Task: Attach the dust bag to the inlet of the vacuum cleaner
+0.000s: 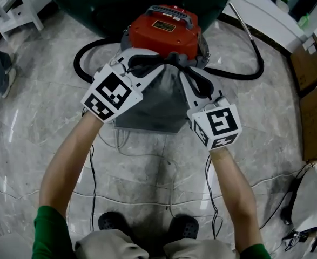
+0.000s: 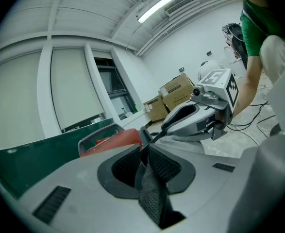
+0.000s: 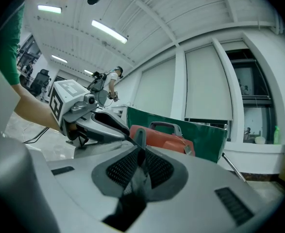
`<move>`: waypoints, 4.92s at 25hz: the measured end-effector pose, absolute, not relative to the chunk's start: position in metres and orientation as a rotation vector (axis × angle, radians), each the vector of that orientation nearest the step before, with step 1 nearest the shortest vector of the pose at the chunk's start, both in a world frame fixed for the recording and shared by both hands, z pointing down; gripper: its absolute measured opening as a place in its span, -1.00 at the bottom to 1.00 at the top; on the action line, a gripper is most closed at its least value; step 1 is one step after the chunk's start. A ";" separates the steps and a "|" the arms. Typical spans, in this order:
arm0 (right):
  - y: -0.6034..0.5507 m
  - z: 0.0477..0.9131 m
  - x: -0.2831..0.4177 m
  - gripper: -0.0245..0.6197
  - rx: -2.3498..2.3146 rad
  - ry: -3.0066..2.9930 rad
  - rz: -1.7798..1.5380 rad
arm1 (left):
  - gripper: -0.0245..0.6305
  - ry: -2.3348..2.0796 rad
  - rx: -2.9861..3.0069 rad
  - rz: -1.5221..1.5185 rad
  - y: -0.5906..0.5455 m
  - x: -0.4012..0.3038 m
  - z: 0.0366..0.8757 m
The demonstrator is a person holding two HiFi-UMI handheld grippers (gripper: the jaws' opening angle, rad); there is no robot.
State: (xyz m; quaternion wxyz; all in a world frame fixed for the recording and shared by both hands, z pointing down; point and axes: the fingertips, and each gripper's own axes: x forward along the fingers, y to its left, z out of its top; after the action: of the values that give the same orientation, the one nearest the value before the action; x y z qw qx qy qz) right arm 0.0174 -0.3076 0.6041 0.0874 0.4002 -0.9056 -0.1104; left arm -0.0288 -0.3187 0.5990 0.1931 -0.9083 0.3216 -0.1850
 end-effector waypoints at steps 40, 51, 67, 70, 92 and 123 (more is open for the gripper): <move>-0.234 0.584 0.020 -0.88 1.201 -2.600 -0.367 | -0.91 0.996 -2.564 -0.561 -0.249 -0.012 0.592; -0.222 0.595 0.016 -0.89 1.188 -2.583 -0.349 | -0.91 0.986 -2.591 -0.529 -0.232 -0.011 0.594; -0.223 0.593 0.017 -0.89 1.201 -2.552 -0.358 | -0.91 0.997 -2.611 -0.545 -0.230 -0.012 0.602; -0.229 0.597 0.017 -0.89 1.193 -2.545 -0.355 | -0.91 0.998 -2.613 -0.538 -0.236 -0.011 0.603; -0.237 0.578 0.012 -0.89 1.087 -2.503 0.109 | -0.91 1.111 -2.800 -0.556 -0.240 -0.014 0.565; -0.109 0.067 0.047 -0.89 1.057 -2.416 0.388 | -0.91 1.495 -3.093 -0.488 -0.113 -0.021 0.057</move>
State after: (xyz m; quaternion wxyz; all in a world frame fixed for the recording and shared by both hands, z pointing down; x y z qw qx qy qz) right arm 0.0473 -0.1093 0.0666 0.2360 0.3855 -0.8808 0.1413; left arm -0.0208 -0.1129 0.0572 -0.1632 -0.8794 0.4252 -0.1386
